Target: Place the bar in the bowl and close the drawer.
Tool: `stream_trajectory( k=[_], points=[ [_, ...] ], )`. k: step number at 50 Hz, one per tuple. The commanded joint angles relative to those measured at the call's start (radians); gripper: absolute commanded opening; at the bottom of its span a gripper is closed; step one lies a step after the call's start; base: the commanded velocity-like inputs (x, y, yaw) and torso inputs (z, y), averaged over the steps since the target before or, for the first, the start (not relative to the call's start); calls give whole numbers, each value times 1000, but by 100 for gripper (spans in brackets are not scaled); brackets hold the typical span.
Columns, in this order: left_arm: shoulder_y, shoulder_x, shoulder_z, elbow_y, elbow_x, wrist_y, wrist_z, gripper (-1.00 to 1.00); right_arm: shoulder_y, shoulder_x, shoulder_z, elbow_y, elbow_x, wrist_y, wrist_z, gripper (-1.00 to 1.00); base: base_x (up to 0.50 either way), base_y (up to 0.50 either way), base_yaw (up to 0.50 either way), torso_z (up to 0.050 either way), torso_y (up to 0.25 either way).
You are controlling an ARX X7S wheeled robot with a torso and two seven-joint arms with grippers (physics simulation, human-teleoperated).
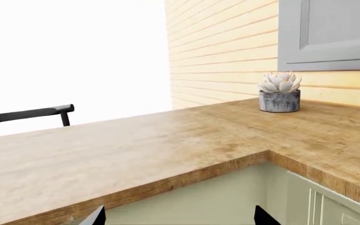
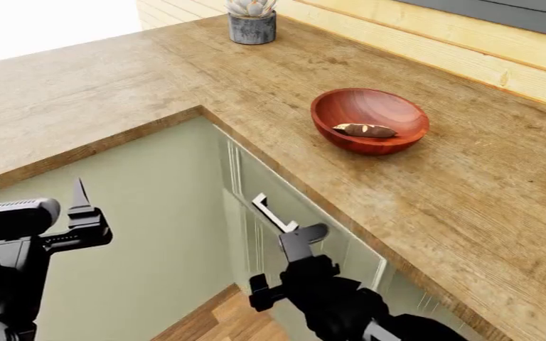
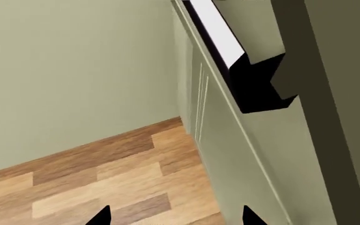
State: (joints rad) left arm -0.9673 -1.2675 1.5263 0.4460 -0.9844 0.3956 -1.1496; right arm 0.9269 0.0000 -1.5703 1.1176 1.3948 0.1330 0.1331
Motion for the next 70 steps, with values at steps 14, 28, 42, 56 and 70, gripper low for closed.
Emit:
stream_trajectory(
  k=[14, 28, 42, 56, 70],
  points=[
    [21, 27, -11, -31, 54, -5, 31, 100, -26, 0, 34, 90, -11, -12, 50, 100, 0, 0, 0, 0, 0],
    [32, 28, -12, -37, 56, 7, 36, 100, -26, 0, 34, 90, -11, -12, 50, 100, 0, 0, 0, 0, 0],
    [36, 27, -16, -37, 54, 12, 39, 100, -26, 0, 34, 90, -11, -12, 50, 100, 0, 0, 0, 0, 0],
    [32, 25, -22, -30, 50, 3, 40, 100, -26, 0, 34, 90, -11, -12, 50, 100, 0, 0, 0, 0, 0],
    [33, 26, -25, -28, 52, -2, 40, 100, -26, 0, 34, 90, -11, -12, 50, 100, 0, 0, 0, 0, 0]
  ],
)
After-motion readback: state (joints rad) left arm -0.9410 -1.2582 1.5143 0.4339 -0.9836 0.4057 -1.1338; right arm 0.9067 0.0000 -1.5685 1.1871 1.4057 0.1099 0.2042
